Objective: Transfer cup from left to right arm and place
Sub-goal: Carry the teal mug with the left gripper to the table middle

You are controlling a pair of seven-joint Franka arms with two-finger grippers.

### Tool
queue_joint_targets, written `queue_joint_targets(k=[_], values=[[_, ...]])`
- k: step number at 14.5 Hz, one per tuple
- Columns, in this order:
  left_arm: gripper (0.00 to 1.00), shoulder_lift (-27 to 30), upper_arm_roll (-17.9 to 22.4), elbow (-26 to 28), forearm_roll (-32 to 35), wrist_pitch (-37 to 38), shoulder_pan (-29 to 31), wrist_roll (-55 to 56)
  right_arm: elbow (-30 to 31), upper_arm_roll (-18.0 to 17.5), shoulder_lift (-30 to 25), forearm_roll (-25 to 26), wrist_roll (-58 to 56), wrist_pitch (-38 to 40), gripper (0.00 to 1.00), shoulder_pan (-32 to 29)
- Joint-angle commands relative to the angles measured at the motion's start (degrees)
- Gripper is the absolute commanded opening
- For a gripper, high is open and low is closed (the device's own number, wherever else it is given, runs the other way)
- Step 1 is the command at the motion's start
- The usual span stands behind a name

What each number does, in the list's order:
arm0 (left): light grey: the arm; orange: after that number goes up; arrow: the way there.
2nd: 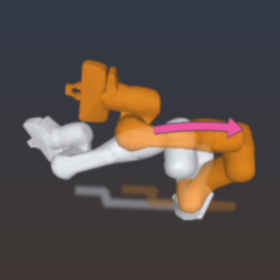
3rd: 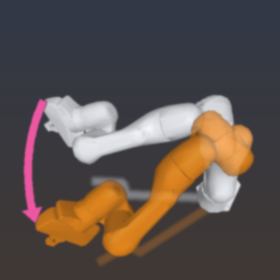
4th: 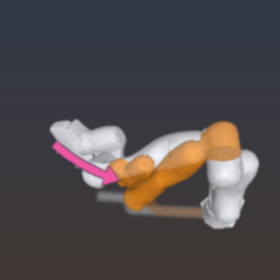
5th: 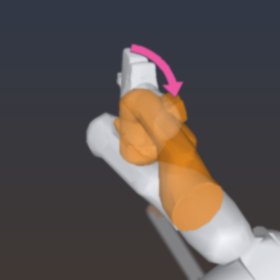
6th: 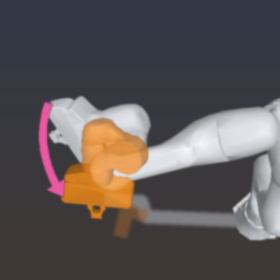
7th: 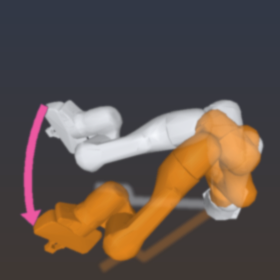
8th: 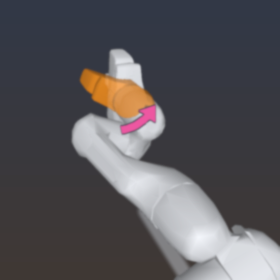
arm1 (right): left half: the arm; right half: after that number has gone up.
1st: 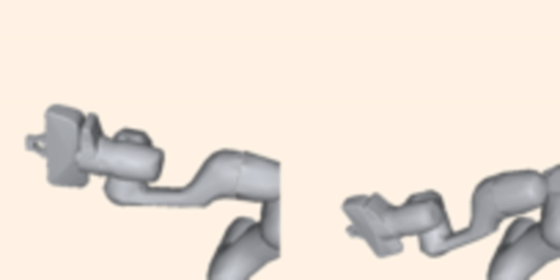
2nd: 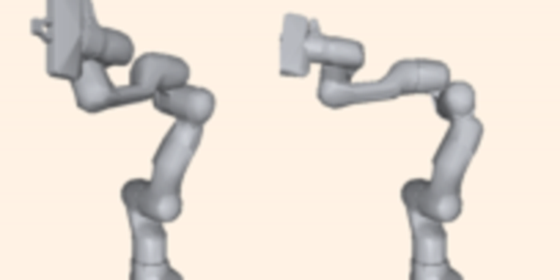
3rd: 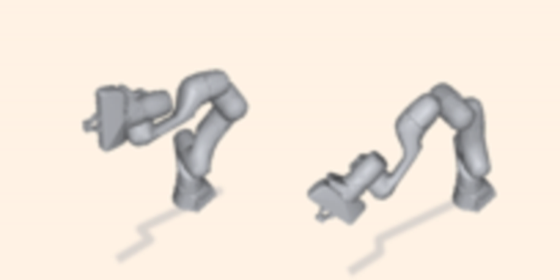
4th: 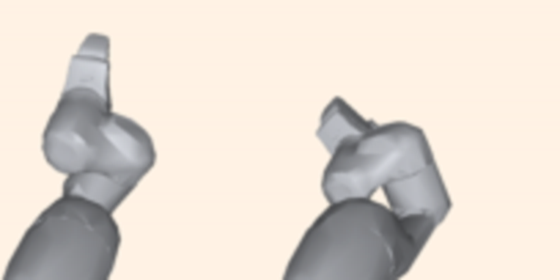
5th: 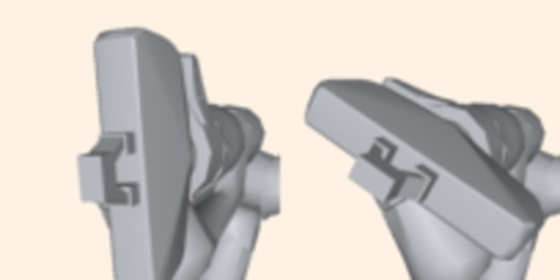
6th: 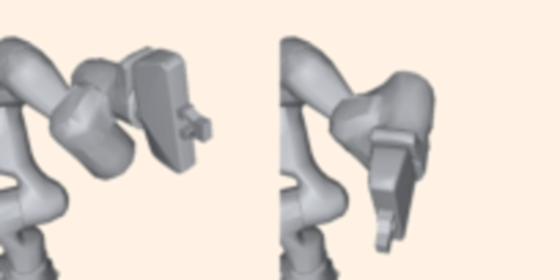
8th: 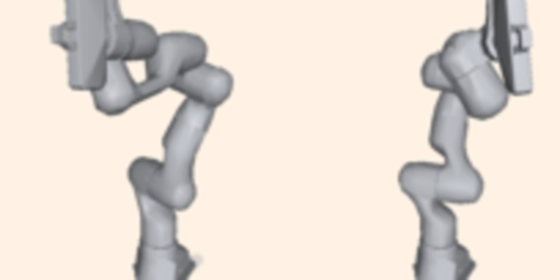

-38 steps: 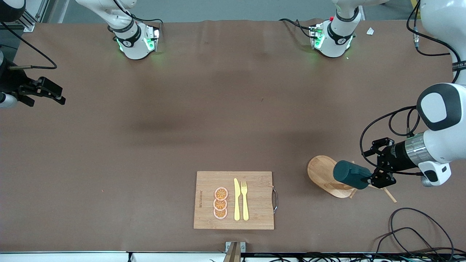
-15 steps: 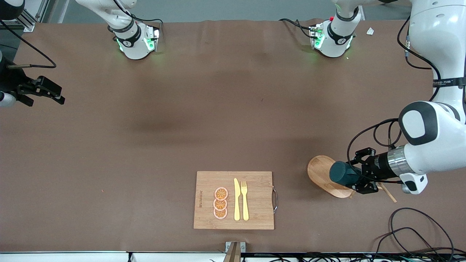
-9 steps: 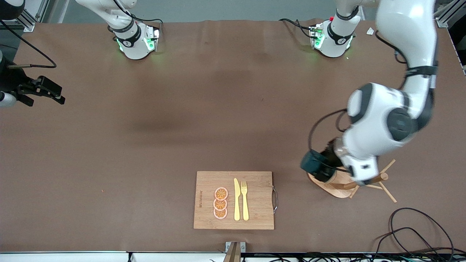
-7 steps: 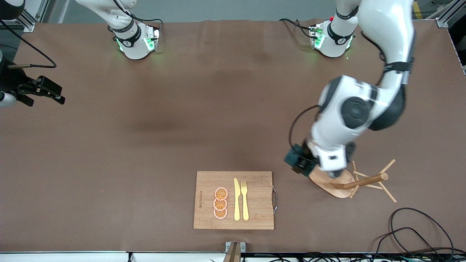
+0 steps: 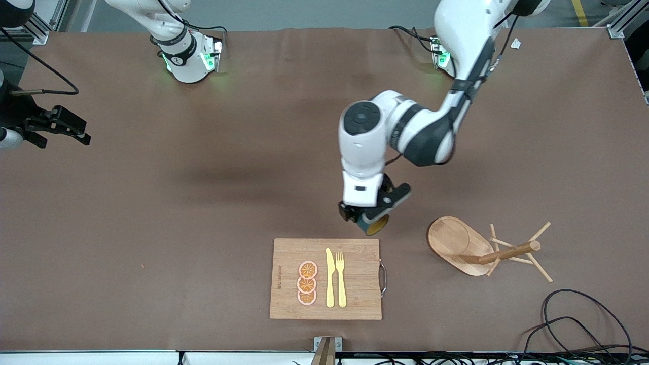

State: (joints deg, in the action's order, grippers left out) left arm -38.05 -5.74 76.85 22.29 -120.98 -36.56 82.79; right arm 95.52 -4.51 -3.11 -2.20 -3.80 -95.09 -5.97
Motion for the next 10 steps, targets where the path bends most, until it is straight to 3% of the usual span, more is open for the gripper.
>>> queue_joint_targets(k=[1, 4, 10], values=[[0.53, -3.1, 0.9, -2.2, 8.5, -3.1, -4.1, 2.3, 0.5, 0.0, -1.2, 0.6, 0.8, 0.4, 1.0, 0.3], [0.53, -6.1, 2.2, -2.2, 15.8, -5.8, -8.7, 8.0, 0.5, 0.0, -1.2, 0.6, 0.8, 0.4, 1.0, 0.3], [0.53, -11.6, 4.0, -1.5, 38.8, -5.3, -16.3, 23.3, 0.6, 0.0, -1.2, 0.6, 0.8, 0.4, 1.0, 0.3]])
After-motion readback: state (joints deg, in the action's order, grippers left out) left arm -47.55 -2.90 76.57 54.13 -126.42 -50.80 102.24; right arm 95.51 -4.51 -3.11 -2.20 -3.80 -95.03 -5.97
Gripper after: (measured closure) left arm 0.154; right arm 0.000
